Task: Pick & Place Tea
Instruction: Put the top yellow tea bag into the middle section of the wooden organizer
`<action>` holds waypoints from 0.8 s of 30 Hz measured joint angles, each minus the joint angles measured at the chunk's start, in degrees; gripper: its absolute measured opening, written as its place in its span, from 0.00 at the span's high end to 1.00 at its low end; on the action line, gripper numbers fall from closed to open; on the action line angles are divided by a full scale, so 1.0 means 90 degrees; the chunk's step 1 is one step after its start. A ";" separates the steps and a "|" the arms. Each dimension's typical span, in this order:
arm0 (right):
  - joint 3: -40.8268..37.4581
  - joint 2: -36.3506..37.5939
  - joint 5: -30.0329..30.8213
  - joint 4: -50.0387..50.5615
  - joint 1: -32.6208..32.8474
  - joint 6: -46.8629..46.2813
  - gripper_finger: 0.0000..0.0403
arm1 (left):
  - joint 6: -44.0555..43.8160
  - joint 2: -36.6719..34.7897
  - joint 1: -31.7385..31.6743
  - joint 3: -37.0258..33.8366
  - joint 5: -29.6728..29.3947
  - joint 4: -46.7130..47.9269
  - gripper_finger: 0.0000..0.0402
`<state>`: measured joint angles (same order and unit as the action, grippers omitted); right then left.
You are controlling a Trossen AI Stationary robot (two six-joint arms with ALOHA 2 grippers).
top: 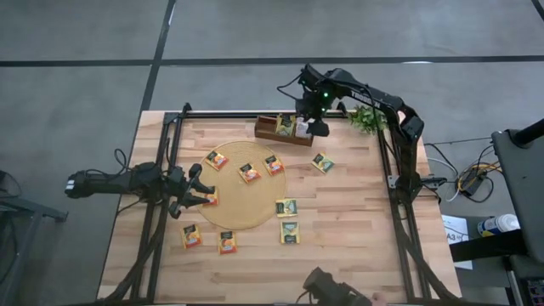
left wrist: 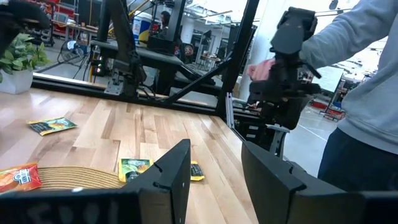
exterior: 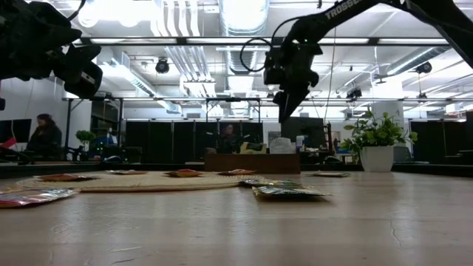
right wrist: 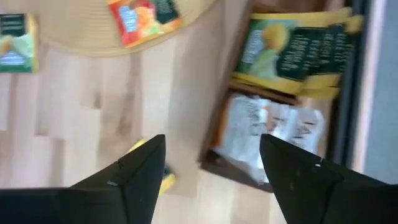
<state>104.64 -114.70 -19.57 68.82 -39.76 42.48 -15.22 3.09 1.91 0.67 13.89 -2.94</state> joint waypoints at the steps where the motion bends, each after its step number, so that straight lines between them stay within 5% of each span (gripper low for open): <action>1: 0.0019 0.0011 -0.0002 0.0061 0.0061 -0.0006 0.37 | 0.0000 0.0000 0.0000 0.0000 -0.0002 0.0000 0.66; 17: -0.0468 0.0553 0.0192 0.0691 0.0473 0.0338 0.41 | 0.0000 0.0001 0.0002 0.0000 -0.0002 0.0000 0.66; 24: -0.1365 0.1054 0.0182 0.0824 0.0435 0.0697 0.41 | 0.0000 0.0002 0.0000 0.0000 -0.0001 0.0000 0.66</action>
<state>92.36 -105.21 -17.93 76.24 -35.85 48.76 -15.22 3.11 1.91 0.67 13.88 -2.94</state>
